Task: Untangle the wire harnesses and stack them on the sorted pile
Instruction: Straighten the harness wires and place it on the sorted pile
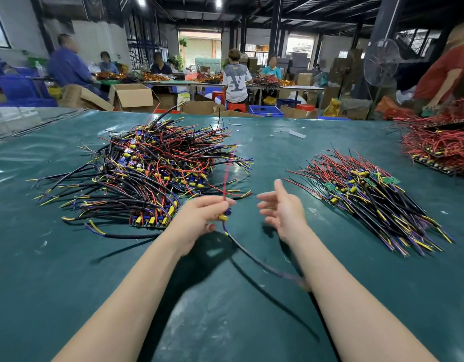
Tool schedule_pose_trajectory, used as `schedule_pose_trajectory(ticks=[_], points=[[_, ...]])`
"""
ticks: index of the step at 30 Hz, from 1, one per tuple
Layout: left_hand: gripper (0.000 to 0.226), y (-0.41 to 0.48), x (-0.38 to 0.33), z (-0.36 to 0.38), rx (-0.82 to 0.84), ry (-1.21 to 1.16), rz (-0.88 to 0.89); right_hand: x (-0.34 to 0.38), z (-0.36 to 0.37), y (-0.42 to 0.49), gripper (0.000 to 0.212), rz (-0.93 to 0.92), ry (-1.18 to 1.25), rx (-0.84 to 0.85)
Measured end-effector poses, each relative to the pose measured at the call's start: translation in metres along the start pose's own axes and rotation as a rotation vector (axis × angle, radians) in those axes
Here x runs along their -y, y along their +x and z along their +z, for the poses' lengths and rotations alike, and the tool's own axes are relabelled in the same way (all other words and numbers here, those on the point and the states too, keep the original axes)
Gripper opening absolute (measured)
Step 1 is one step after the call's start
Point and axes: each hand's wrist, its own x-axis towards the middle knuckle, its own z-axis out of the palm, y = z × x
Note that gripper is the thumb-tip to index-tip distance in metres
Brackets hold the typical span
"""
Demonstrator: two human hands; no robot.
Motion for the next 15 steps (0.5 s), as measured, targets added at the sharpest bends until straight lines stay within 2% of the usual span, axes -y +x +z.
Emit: schedule_pose_trajectory(ticks=[2,4,5,9,12,15], points=[[0.02,0.003,0.001,-0.006,-0.139,-0.068,0.01,-0.001,0.017,-0.012,0.054,0.004,-0.229,0.264],[0.019,0.005,0.001,-0.007,-0.203,-0.104,0.044,-0.003,0.029,-0.023,0.044,0.032,-0.3,0.502],[0.019,0.006,0.0,-0.006,-0.23,-0.125,0.064,-0.003,0.031,-0.025,0.036,0.03,-0.295,0.565],[0.016,0.008,0.0,-0.005,-0.337,-0.183,0.135,-0.003,0.027,-0.03,0.018,0.004,-0.31,0.61],[0.015,0.007,0.004,-0.007,-0.408,-0.139,0.189,-0.009,0.032,-0.035,0.015,0.01,-0.335,0.595],[0.017,0.007,0.001,-0.005,-0.447,-0.147,0.212,-0.009,0.034,-0.039,0.021,0.047,-0.193,0.622]])
